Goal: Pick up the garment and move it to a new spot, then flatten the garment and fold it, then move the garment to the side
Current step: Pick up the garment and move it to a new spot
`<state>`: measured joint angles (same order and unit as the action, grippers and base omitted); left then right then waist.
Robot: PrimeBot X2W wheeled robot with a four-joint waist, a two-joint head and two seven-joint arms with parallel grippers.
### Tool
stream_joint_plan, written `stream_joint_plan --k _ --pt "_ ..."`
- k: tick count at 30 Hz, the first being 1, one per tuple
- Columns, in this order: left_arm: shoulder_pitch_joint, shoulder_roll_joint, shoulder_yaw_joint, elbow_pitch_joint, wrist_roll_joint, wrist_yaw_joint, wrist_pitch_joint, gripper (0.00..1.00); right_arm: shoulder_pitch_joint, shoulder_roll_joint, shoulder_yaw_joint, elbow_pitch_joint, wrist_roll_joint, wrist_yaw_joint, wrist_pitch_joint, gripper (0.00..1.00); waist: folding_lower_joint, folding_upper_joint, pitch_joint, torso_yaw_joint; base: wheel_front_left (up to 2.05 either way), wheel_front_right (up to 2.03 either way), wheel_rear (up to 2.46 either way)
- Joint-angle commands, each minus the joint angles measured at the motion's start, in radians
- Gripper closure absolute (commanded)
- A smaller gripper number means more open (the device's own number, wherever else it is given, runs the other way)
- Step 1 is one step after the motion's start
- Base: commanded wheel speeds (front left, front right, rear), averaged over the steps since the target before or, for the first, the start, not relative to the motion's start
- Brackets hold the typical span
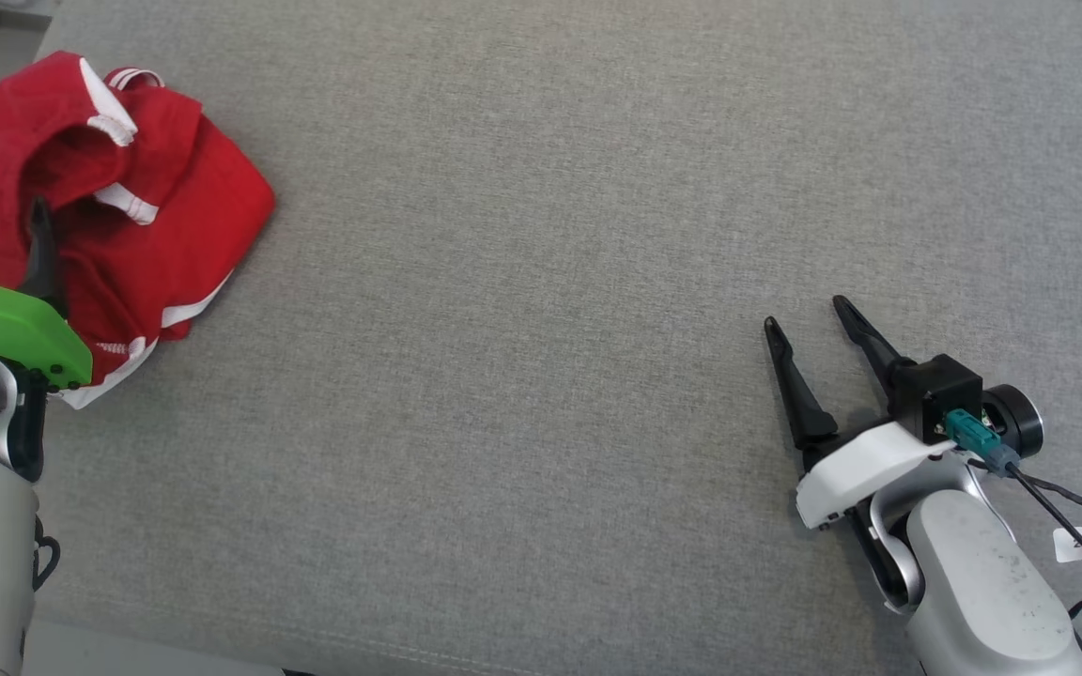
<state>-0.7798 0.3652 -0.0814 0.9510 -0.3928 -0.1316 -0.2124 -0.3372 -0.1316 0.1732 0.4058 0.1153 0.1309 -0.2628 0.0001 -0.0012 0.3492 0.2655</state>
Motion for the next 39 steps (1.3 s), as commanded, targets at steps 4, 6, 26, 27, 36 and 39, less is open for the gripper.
stream_joint_plan --k 4,6,26,27,36,39 --pt "-0.037 0.034 -0.035 0.065 -0.023 0.002 0.004 0.00 -0.013 0.002 -0.006 0.010 -0.001 0.000 -0.003 0.00 -0.0001 0.0012 0.036 -0.045 0.00 0.00 0.00" --pt "-0.052 0.041 -0.037 0.108 -0.021 0.005 0.003 0.00 -0.013 0.007 -0.006 0.015 -0.003 0.000 -0.003 0.00 -0.0001 0.0012 0.038 -0.054 0.00 0.00 0.00" --pt "-0.121 0.056 -0.094 0.023 0.038 0.010 -0.053 1.00 0.051 0.070 0.016 0.045 0.068 0.000 -0.003 0.00 -0.0001 0.0012 -0.157 -0.182 0.00 0.00 0.00" --pt "-0.127 0.037 -0.107 0.002 0.042 0.008 -0.053 1.00 0.057 0.071 0.015 0.047 0.071 0.000 -0.003 0.00 -0.0001 0.0012 -0.166 -0.190 0.00 0.00 0.00" --pt "-0.042 -0.191 -0.245 -0.131 -0.050 0.001 -0.052 1.00 0.093 0.079 0.007 0.050 0.101 0.000 -0.003 0.00 -0.0001 0.0012 -0.205 -0.317 0.00 0.00 0.00" --pt "-0.007 -0.251 -0.311 -0.158 -0.096 0.002 -0.052 1.00 0.098 0.080 0.005 0.044 0.104 0.000 -0.003 0.00 -0.0001 0.0012 -0.201 -0.367 0.00 0.00 0.00"
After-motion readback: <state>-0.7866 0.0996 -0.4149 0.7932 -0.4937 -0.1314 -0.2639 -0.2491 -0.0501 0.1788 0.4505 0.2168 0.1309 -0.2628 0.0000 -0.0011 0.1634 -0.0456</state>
